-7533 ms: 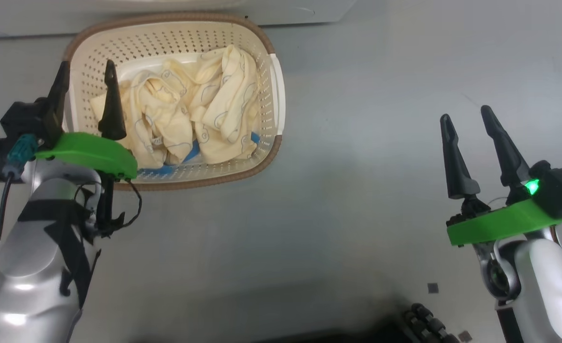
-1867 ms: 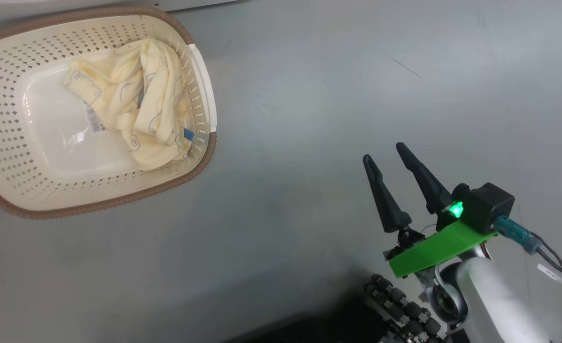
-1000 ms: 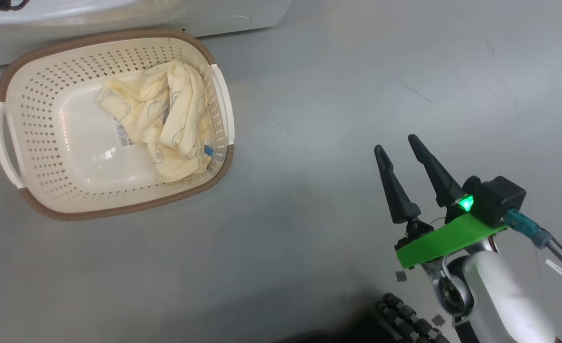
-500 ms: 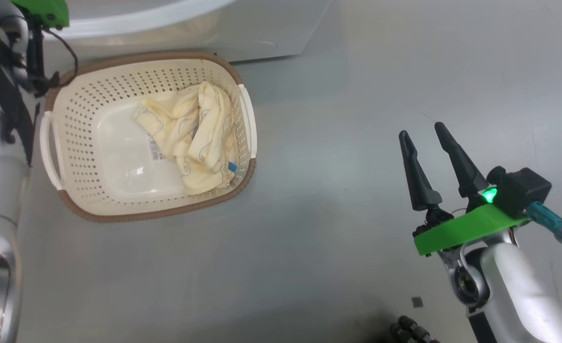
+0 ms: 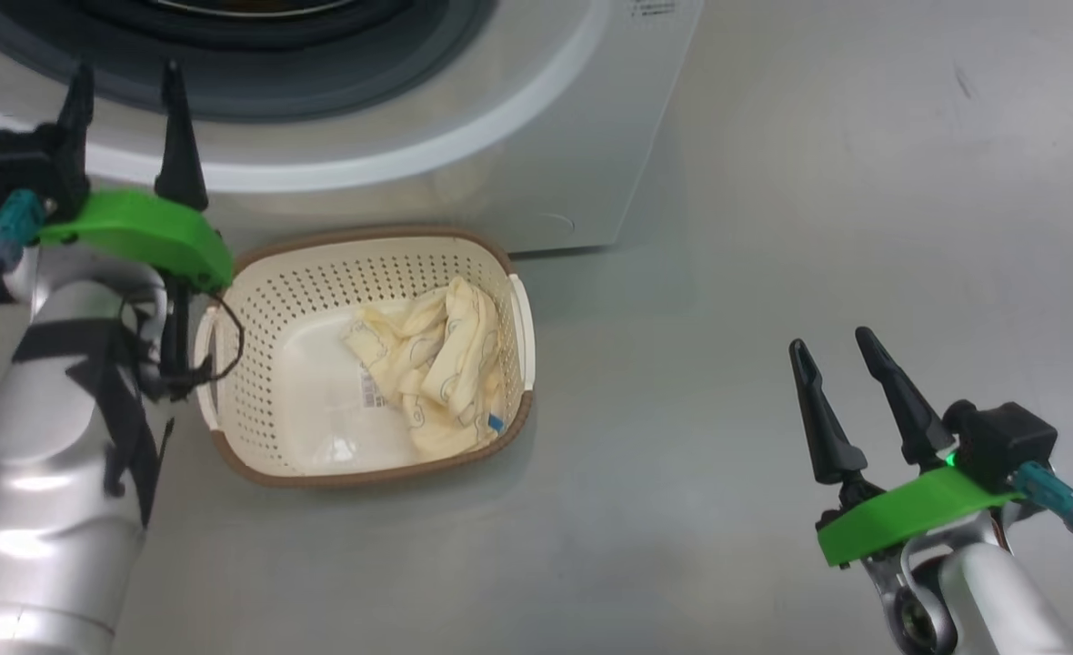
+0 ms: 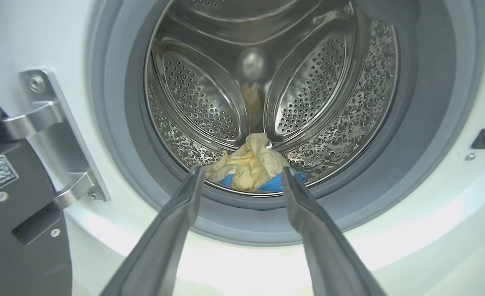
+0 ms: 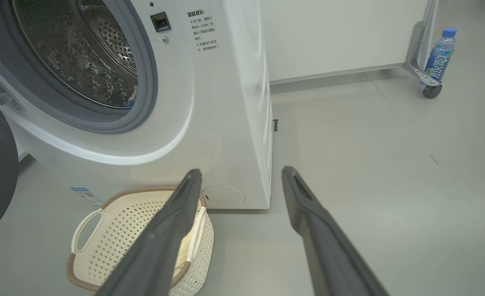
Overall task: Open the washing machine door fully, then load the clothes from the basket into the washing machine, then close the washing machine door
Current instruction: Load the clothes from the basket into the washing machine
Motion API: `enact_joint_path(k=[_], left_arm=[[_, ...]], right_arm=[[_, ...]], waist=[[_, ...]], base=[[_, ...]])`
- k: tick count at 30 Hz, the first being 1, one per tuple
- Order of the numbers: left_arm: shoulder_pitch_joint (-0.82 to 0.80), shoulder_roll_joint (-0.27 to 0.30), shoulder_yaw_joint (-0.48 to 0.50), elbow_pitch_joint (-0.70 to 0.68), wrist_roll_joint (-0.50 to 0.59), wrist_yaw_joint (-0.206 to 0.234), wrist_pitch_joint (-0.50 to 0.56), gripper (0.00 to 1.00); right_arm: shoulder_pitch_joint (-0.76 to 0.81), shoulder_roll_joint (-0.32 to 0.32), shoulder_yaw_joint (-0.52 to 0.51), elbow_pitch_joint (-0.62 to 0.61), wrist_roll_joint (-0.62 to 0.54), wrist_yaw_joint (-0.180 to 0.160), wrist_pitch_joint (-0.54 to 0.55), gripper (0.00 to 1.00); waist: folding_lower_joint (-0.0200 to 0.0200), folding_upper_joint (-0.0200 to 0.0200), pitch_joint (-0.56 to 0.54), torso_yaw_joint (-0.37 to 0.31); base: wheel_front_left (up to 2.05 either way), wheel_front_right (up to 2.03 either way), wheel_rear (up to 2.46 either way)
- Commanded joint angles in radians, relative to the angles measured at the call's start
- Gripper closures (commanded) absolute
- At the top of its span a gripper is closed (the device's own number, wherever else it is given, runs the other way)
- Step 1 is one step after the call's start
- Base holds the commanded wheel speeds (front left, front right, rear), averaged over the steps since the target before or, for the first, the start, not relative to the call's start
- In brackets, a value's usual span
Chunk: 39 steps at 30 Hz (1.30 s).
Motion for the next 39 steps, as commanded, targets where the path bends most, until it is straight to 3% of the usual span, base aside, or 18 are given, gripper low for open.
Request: enact_joint_path(k=[1,15,24,27,39], left_arm=[[0.032,0.045,0.051,-0.069,0.001,0.01,-0.007,0.0],[0.464,0.079,0.156,-0.455,0.001,0.044,-0.007,0.0],[0.723,0.085,0.196,-0.689,-0.004,0.114,-0.007,0.0],[0.805,0.072,0.217,-0.741,-0.014,0.145,-0.007,0.0],[0.994,0.045,0.221,-0.845,0.004,0.2,-0.007,0.0]], right_arm=[[0.021,-0.023,0.014,-0.03,-0.002,0.001,-0.007,0.0],[0.137,-0.049,-0.013,-0.1,-0.016,0.001,-0.007,0.0],[0.183,-0.05,-0.006,-0.125,-0.027,0.001,-0.007,0.0],[0.194,-0.051,-0.005,-0.13,-0.03,0.001,-0.007,0.0],[0.224,-0.053,-0.01,-0.138,-0.037,0.001,-0.007,0.0]], waist=[[0.0001,-0.0001,-0.076,0.02],[0.0001,-0.0001,-0.228,0.034],[0.0001,-0.0001,-0.271,0.035],[0.0001,-0.0001,-0.283,0.033],[0.0001,-0.0001,-0.311,0.026]], base=[[0.0,0.0,0.0],[0.0,0.0,0.0],[0.0,0.0,0.0],[0.0,0.0,0.0],[0.0,0.0,0.0]])
